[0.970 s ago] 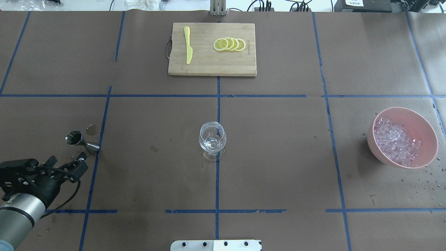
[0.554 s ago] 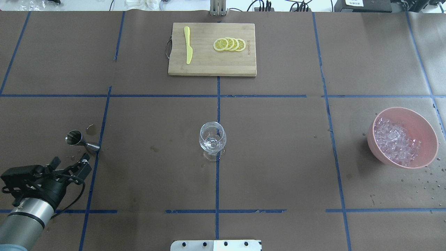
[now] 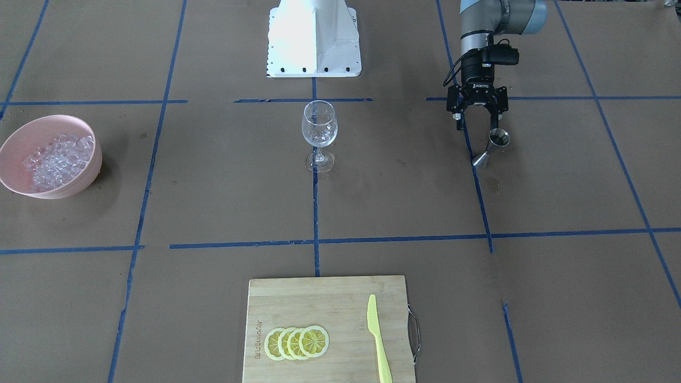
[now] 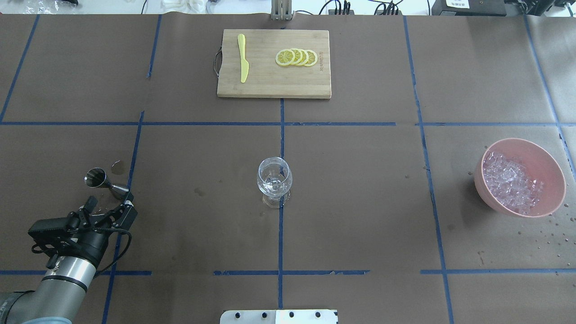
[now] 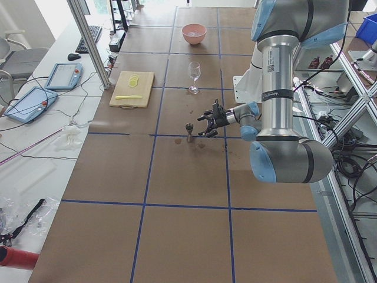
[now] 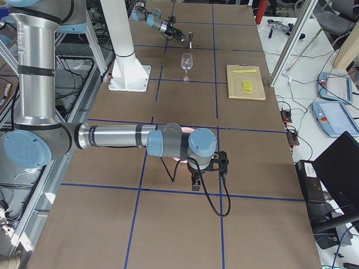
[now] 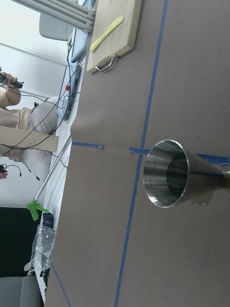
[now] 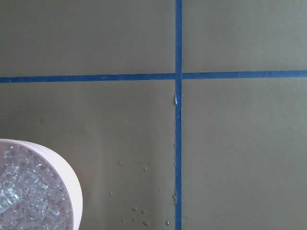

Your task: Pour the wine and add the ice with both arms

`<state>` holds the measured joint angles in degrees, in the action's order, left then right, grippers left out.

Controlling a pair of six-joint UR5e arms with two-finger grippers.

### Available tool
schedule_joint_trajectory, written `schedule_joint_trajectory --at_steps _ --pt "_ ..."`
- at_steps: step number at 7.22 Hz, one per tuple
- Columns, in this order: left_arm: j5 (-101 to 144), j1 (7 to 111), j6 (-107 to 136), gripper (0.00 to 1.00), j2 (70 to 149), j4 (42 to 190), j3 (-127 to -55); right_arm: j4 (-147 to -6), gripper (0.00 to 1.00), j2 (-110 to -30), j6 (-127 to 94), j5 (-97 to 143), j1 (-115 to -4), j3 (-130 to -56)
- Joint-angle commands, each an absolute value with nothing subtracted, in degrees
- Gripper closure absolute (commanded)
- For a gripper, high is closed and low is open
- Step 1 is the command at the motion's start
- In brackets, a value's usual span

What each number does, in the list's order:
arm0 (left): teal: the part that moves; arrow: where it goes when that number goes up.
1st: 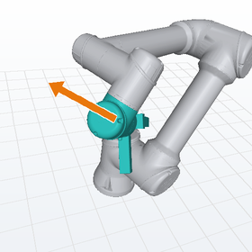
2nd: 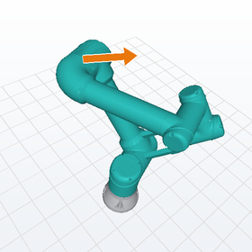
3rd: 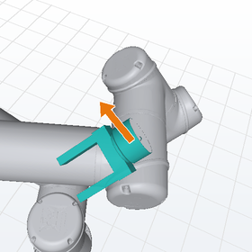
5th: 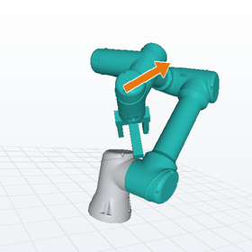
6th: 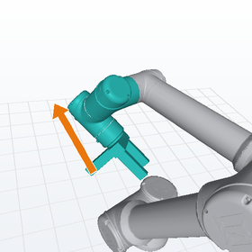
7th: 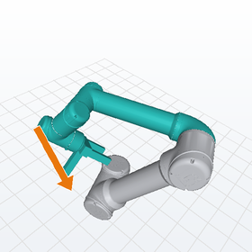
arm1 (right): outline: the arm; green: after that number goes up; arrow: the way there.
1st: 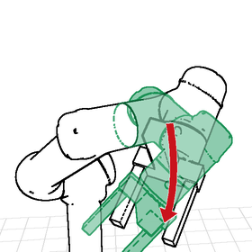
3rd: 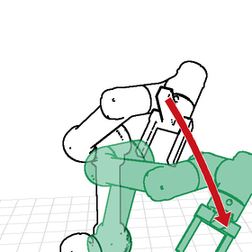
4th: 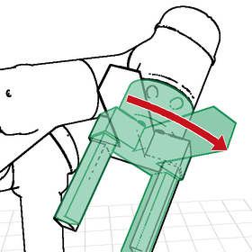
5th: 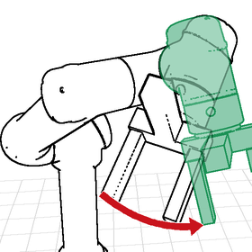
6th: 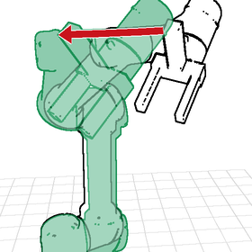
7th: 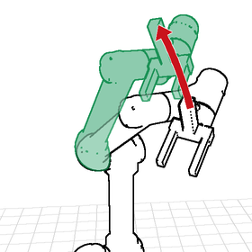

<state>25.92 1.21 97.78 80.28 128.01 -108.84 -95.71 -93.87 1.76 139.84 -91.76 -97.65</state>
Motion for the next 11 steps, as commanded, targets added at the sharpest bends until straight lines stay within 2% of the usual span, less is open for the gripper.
schedule_joint_trajectory --at_steps 1,2,3,7,9,11 --pt "25.0 1.2 97.9 0.11 80.5 128.1 -107.0 -95.7 0.0 -93.9 1.8 139.8 -91.8 -97.6" --pt "25.0 1.1 98.0 0.13 80.7 128.1 -105.9 -95.7 0.0 -93.9 1.8 139.9 -91.8 -97.6" --pt "25.0 1.2 98.0 0.22 80.8 128.1 -106.0 -95.7 0.0 -93.9 1.8 139.9 -91.8 -97.6" --pt "24.7 2.9 97.3 0.22 81.0 128.0 -104.7 -95.7 0.0 -93.9 1.8 139.8 -91.8 -97.6" --pt "24.7 4.7 97.1 0.16 83.0 127.9 -102.5 -95.7 0.0 -93.9 1.8 139.9 -91.8 -97.7" --pt "24.6 5.7 95.4 0.16 85.2 127.9 -101.6 -95.7 0.0 -93.9 1.8 139.9 -91.8 -97.6"
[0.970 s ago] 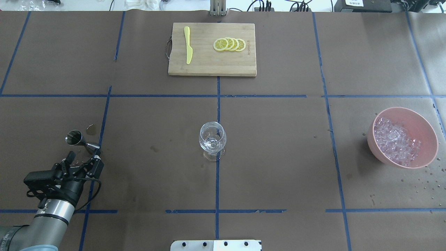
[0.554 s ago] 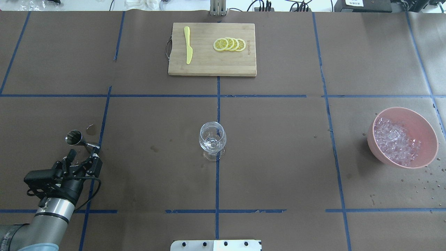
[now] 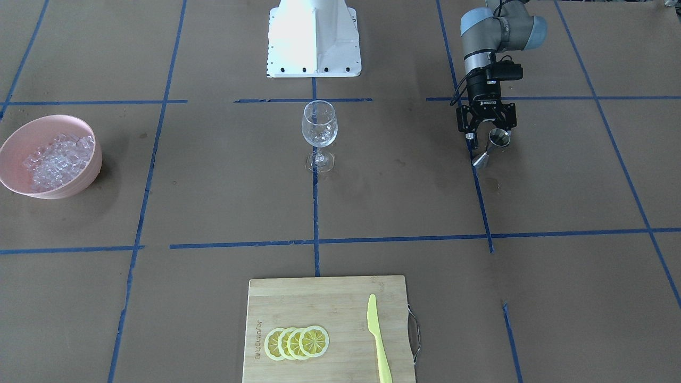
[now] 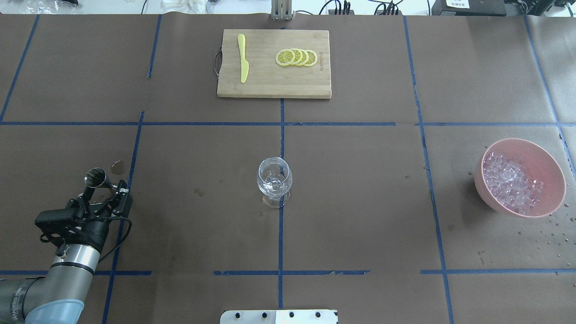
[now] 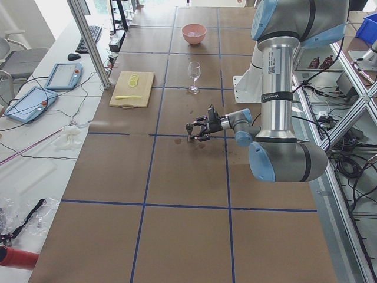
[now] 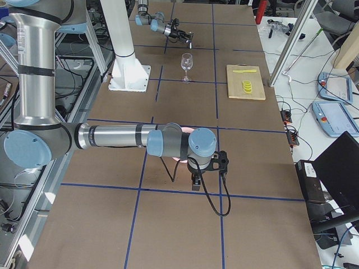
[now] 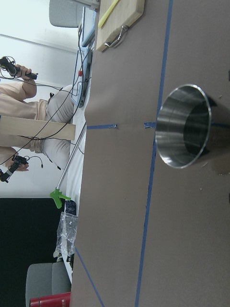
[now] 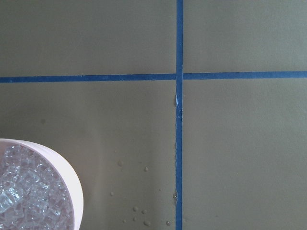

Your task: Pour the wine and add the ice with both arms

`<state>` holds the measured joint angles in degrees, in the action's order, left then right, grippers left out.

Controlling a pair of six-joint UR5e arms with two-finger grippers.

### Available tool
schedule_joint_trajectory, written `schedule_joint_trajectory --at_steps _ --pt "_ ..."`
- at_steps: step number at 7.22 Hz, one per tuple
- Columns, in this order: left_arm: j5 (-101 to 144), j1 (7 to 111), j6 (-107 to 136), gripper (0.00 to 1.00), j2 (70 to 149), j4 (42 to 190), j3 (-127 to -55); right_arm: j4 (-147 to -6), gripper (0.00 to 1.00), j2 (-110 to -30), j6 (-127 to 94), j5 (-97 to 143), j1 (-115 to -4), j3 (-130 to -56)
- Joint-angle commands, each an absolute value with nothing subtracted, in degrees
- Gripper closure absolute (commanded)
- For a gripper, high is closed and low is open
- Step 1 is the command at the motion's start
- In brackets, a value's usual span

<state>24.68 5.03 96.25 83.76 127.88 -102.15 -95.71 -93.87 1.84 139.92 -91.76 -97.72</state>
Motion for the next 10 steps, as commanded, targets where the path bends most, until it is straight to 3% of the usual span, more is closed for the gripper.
schedule_joint_trajectory --at_steps 1,3,5,7,10 --pt "24.6 6.1 95.2 0.16 85.3 127.9 -100.6 -95.7 0.0 -93.9 1.8 139.9 -91.8 -97.6" --pt "24.6 6.4 95.2 0.17 85.5 127.9 -99.6 -95.7 0.0 -93.9 1.8 139.9 -91.8 -97.7" --pt "24.7 6.4 95.1 0.29 85.7 128.0 -99.6 -95.7 0.0 -93.9 1.8 139.9 -91.8 -97.7" --pt "24.7 6.4 95.0 0.32 86.3 128.0 -98.8 -95.7 0.0 -93.9 1.8 139.9 -91.8 -97.7" --pt "24.8 6.4 95.0 0.49 86.3 128.1 -98.6 -95.8 0.0 -94.0 1.8 139.9 -91.8 -97.7"
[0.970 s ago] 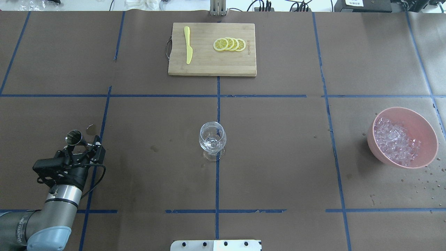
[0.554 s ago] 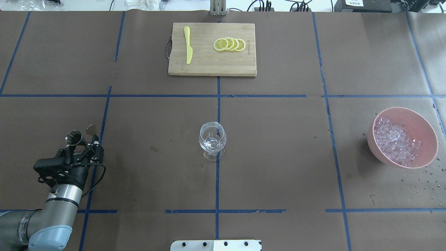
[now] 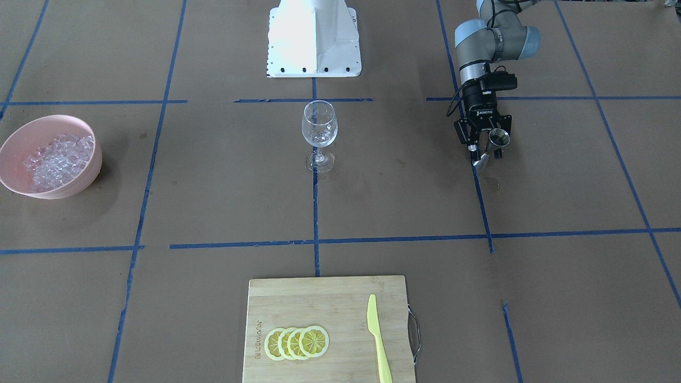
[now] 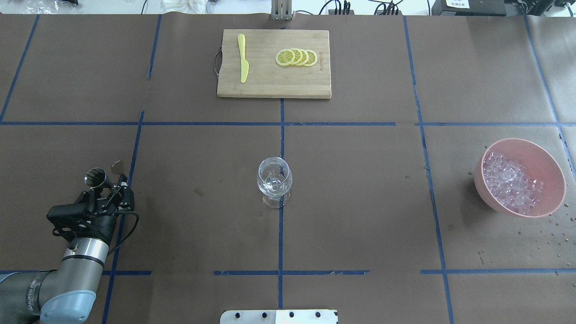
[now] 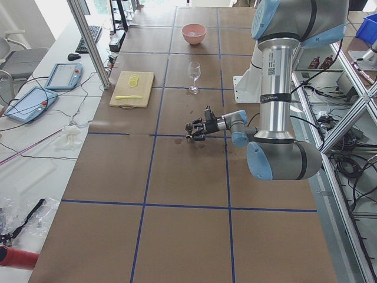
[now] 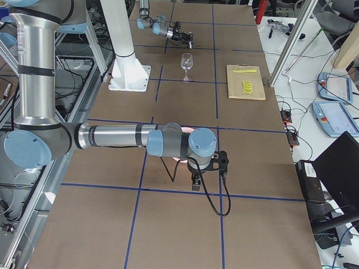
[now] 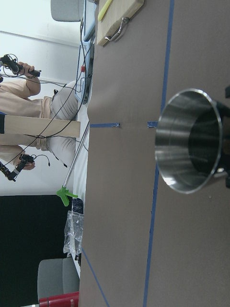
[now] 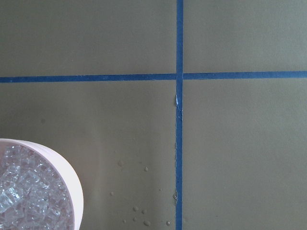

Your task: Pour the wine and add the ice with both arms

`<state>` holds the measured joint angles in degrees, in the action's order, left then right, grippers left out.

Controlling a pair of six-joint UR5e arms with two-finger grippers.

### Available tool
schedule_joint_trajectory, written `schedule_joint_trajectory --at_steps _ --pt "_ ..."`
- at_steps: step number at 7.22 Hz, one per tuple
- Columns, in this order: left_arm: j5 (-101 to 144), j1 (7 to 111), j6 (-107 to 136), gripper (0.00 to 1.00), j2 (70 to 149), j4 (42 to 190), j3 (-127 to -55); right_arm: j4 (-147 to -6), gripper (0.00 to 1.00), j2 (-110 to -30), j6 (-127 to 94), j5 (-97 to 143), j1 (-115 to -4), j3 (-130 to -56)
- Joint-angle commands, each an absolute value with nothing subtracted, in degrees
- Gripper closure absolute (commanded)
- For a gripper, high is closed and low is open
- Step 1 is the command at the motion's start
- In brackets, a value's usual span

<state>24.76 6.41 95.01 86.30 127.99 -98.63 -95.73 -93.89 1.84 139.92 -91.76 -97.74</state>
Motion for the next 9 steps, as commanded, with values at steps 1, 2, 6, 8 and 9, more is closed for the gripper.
schedule_joint_trajectory --at_steps 1,2,6,8,9 --pt "24.8 6.4 95.0 0.56 86.3 128.1 -98.6 -95.7 0.0 -94.0 1.8 139.9 -91.8 -97.7" --pt "24.7 6.5 95.0 0.67 86.3 128.1 -98.8 -95.8 0.0 -94.0 1.8 139.9 -91.8 -97.7" --pt "24.7 7.5 95.0 1.0 86.0 128.4 -102.2 -95.8 0.0 -94.0 1.8 139.9 -91.8 -97.6" --pt "24.8 9.6 91.6 1.0 85.9 128.6 -105.7 -95.8 0.0 -94.1 1.8 139.9 -91.8 -97.6" --pt "24.7 10.6 90.3 1.0 86.1 130.2 -105.6 -95.8 0.0 -94.2 1.7 140.0 -91.8 -97.6"
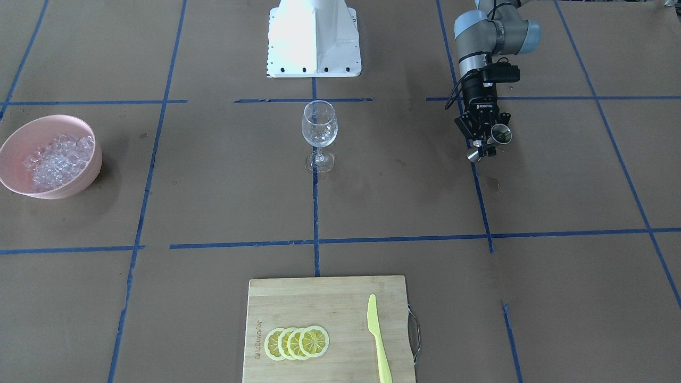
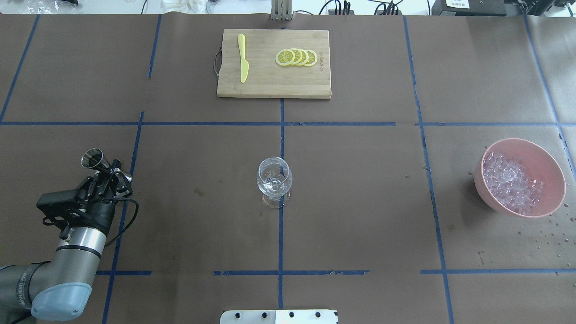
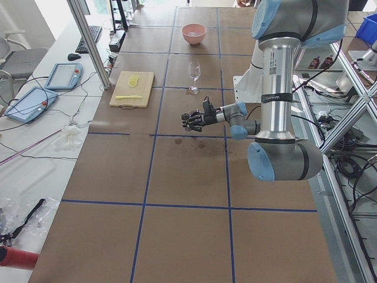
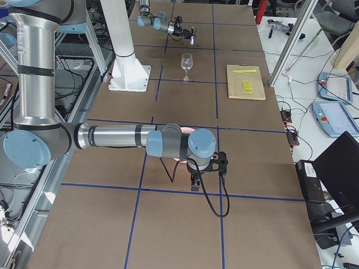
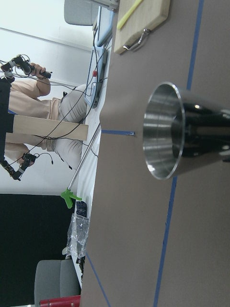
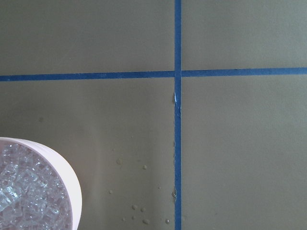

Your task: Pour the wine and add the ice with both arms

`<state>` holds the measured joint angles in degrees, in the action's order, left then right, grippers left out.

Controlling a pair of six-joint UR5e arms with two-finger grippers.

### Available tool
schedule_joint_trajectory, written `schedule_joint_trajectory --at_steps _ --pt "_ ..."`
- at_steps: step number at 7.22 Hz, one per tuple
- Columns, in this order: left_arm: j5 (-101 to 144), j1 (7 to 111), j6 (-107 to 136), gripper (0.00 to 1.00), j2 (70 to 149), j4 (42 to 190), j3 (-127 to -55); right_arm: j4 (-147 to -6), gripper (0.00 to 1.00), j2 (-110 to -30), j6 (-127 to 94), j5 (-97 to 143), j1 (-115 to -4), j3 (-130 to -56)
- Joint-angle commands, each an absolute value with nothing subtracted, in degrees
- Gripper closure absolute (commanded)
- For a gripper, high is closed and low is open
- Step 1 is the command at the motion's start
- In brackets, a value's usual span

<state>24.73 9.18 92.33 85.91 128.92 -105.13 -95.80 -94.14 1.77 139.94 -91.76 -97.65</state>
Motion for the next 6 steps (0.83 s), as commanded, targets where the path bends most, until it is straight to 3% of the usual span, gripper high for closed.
schedule_joint_trajectory --at_steps 1,4,6 --pt "24.7 12.7 86.3 1.0 88.6 132.1 -105.8 -95.8 0.0 -94.6 1.7 140.1 -91.8 -97.6" --pt "25.0 16.7 67.6 1.0 91.7 145.9 -108.5 -95.8 0.0 -94.7 1.2 140.4 -91.8 -97.7" --pt "25.0 17.0 59.9 1.0 92.1 147.7 -108.2 -95.8 0.0 -94.7 1.1 140.3 -91.8 -97.7"
